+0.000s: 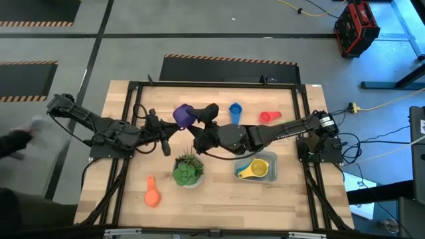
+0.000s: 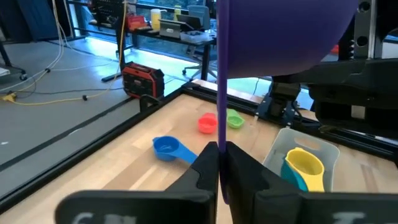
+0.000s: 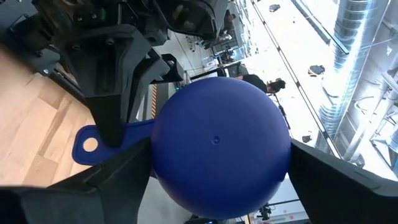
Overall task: Nest measuring cups in basket
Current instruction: Stack the violet measuring cup on top of the yellow measuring cup in the grey bin
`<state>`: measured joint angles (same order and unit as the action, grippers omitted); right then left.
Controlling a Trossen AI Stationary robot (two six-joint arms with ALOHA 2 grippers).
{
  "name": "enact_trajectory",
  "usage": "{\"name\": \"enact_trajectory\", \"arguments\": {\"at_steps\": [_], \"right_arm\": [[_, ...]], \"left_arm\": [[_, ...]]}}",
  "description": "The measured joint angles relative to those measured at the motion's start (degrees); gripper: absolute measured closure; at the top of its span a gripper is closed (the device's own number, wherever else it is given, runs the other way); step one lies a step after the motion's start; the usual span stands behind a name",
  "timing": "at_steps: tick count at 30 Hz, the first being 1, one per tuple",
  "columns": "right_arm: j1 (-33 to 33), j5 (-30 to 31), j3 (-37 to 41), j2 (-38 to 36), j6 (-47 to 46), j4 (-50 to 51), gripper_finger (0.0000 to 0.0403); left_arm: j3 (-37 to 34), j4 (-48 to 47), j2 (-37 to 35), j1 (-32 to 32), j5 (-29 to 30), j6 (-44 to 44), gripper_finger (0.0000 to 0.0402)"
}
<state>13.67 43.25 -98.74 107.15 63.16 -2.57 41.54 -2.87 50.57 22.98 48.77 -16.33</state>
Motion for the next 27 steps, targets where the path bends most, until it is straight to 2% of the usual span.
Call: {"name": "enact_trajectory", "arguments": {"at_steps": [17,27], "right_arm": [[0.0,0.1,0.0,0.0,0.3,0.1,0.0049],[-0.7,3.0,0.0,0.0,-1.4,-2.5,0.0025]], "left_arm": [[0.0,0.0,0.0,0.0,0.0,0.3,0.0397],[0.1,0.2,-0.1,-0.1,1.3,0.5,0.0398]]}}
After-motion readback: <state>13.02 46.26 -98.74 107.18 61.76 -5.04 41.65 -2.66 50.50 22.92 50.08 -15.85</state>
